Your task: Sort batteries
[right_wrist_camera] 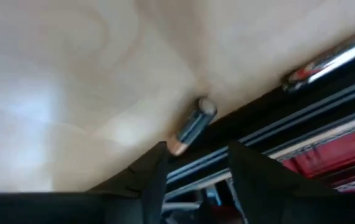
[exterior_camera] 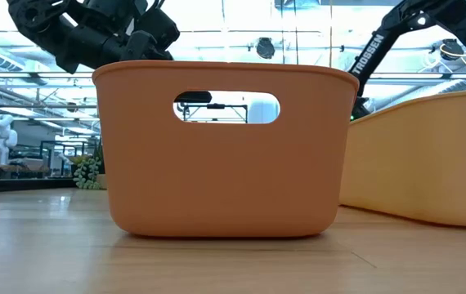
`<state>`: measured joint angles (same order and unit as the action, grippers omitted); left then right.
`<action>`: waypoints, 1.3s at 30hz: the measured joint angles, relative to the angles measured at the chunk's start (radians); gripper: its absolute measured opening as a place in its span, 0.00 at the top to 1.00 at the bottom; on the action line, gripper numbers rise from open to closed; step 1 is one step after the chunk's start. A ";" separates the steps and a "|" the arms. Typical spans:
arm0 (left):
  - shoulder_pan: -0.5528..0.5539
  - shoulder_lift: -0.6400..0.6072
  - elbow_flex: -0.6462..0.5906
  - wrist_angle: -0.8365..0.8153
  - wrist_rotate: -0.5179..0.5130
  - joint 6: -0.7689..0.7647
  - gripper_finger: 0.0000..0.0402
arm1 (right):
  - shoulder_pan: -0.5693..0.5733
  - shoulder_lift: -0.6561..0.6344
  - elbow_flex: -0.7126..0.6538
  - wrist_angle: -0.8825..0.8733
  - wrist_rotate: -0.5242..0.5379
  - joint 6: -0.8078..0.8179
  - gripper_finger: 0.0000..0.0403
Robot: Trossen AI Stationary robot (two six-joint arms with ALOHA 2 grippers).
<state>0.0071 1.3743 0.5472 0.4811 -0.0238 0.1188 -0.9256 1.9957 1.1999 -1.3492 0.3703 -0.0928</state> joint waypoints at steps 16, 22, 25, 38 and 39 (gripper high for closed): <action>-0.001 0.000 0.000 -0.003 -0.003 -0.001 0.72 | 0.061 0.068 -0.044 0.094 0.092 -0.158 0.39; -0.003 0.000 0.000 -0.008 0.000 -0.001 0.72 | 0.085 0.101 -0.018 0.055 0.043 -0.202 0.39; -0.003 0.000 0.000 -0.009 0.001 -0.001 0.72 | 0.082 0.101 -0.016 0.048 0.028 -0.236 0.42; -0.002 0.000 0.000 -0.016 0.001 0.000 0.72 | 0.083 0.100 -0.010 0.027 -0.055 -0.208 0.62; -0.002 0.000 0.000 -0.015 0.001 0.000 0.72 | 0.083 0.100 -0.010 0.025 -0.062 -0.193 0.64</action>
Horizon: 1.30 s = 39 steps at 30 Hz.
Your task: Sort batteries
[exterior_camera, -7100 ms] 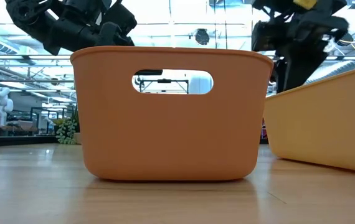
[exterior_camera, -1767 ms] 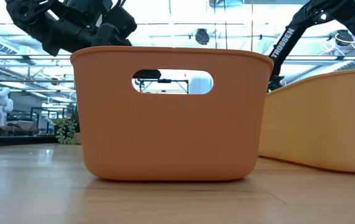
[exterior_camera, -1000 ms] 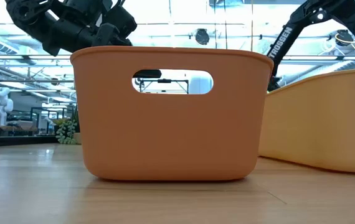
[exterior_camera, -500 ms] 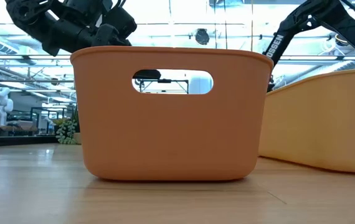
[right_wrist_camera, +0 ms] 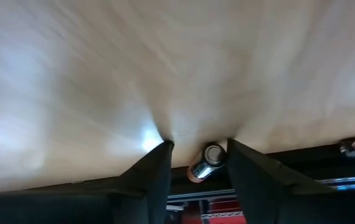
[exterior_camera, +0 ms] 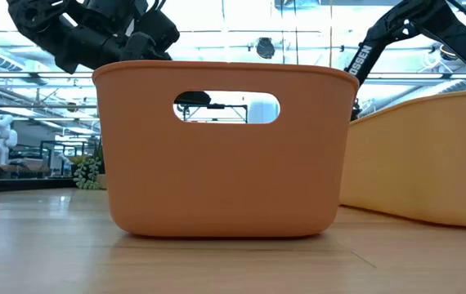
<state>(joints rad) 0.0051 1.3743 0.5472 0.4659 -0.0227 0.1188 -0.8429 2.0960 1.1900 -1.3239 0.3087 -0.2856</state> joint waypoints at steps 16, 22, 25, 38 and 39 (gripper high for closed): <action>0.000 0.000 0.000 -0.004 0.000 0.000 0.72 | 0.020 -0.004 -0.070 -0.009 -0.031 0.126 0.73; 0.000 0.000 0.000 -0.004 0.001 0.000 0.72 | 0.032 -0.004 -0.079 -0.002 -0.009 0.116 0.88; 0.000 0.000 0.000 -0.004 0.001 0.000 0.72 | 0.032 -0.003 -0.079 0.001 -0.007 0.101 0.95; 0.000 0.000 0.000 -0.004 0.001 0.001 0.72 | 0.043 -0.086 -0.037 -0.051 -0.056 0.087 0.95; 0.000 0.000 0.000 -0.004 0.001 0.001 0.72 | 0.044 -0.105 -0.028 -0.051 -0.057 0.087 0.95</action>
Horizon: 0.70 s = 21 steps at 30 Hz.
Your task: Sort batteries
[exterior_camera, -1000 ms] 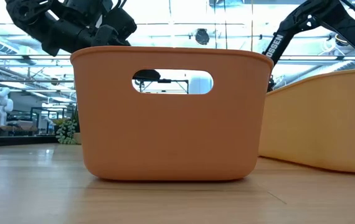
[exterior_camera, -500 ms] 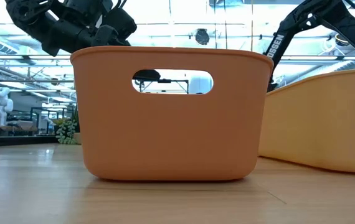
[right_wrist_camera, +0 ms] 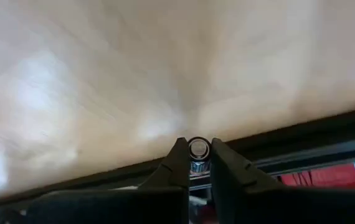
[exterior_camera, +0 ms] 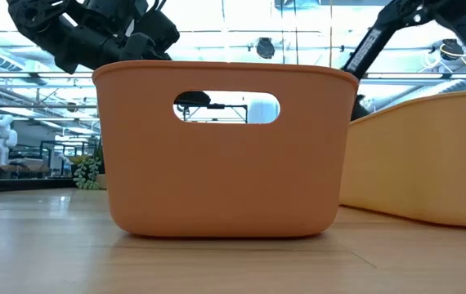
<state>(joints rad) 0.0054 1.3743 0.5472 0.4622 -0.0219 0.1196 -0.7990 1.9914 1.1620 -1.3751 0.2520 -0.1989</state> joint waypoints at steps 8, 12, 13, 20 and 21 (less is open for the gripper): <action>0.000 0.000 0.000 0.000 0.000 0.019 0.72 | 0.009 -0.203 0.083 -0.006 -0.165 -0.021 0.96; 0.000 0.000 0.000 0.000 0.000 0.020 0.72 | 0.038 -0.328 0.113 0.055 -0.284 -0.022 0.96; 0.000 0.000 0.000 0.001 0.000 0.020 0.72 | 0.049 -0.360 0.114 0.081 -0.323 -0.022 0.96; 0.000 0.000 0.000 0.121 0.000 -0.026 0.72 | 0.188 -0.544 0.104 0.331 -0.582 0.035 0.96; 0.000 0.000 0.000 0.140 0.001 -0.036 0.72 | 0.217 -0.566 0.095 0.381 -0.616 0.041 0.96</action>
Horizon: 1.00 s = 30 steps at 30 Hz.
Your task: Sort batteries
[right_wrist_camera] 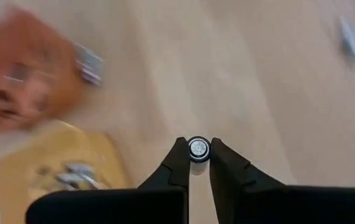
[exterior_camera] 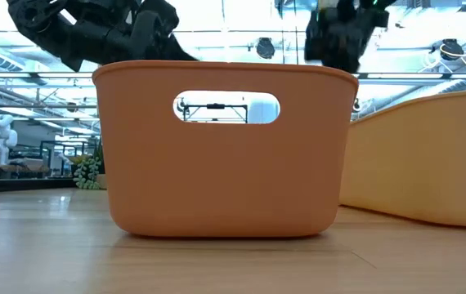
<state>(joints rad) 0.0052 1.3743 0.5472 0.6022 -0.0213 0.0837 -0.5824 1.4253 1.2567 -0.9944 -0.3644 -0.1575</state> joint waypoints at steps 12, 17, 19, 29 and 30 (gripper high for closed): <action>-0.001 0.000 0.000 0.106 -0.001 -0.079 0.71 | 0.338 -0.048 -0.145 0.677 -0.077 0.103 0.95; -0.008 0.000 0.000 0.107 -0.001 -0.079 0.66 | 0.439 -0.009 -0.150 0.785 0.049 0.097 0.95; -0.009 0.000 0.000 0.108 0.013 -0.079 0.63 | 0.464 0.012 -0.150 0.818 0.081 0.097 0.95; -0.041 0.000 0.000 0.116 0.031 -0.078 0.47 | 0.509 0.081 -0.150 0.912 0.156 0.111 0.95; -0.041 0.000 0.000 0.120 0.031 -0.078 0.46 | 0.511 0.084 -0.150 0.922 0.157 0.114 0.95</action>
<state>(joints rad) -0.0358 1.3743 0.5472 0.7218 0.0097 0.0053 -0.0709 1.5088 1.1069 -0.0721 -0.2076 -0.0438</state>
